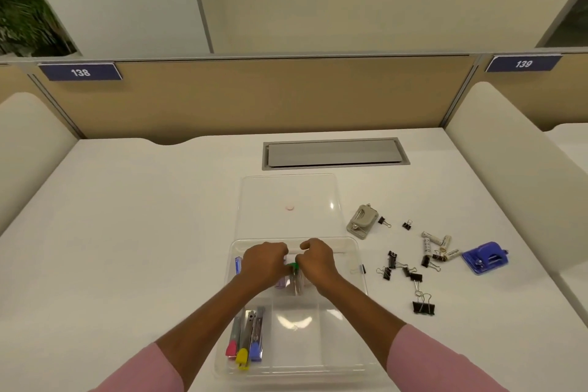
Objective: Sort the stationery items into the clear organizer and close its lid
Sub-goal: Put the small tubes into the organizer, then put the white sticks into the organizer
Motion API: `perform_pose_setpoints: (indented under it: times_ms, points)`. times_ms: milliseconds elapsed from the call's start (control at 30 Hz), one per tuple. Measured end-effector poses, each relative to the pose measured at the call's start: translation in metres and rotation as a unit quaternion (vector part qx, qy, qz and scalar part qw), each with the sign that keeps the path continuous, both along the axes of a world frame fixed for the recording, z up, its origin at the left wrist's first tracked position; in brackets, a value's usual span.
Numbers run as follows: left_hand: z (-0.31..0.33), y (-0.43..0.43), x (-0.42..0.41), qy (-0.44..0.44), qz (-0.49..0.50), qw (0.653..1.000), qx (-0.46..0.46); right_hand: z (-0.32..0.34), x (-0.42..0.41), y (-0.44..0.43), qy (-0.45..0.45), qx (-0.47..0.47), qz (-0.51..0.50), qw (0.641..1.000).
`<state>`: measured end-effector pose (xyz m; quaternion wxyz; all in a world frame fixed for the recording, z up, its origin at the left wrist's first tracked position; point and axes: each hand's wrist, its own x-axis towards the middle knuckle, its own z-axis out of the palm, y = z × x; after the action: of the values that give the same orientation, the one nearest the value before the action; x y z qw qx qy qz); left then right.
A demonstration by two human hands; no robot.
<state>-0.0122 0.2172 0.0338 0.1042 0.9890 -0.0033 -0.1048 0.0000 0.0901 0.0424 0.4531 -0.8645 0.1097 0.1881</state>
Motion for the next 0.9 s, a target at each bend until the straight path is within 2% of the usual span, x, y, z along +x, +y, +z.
perform_pose_setpoints:
  times_ms: [233,467,900]
  points:
    - [0.002,-0.022,0.009,-0.040,0.033,0.997,-0.053,0.009,-0.002,-0.029,-0.002,0.097,-0.098,0.990]
    - [0.009,-0.066,0.025,-0.040,0.009,0.992,-0.118,0.015,-0.001,-0.080,-0.018,0.188,-0.174,0.966]
    - [0.016,-0.156,0.052,-0.047,-0.059,0.987,-0.144,0.002,0.007,-0.177,-0.007,0.196,-0.261,0.945]
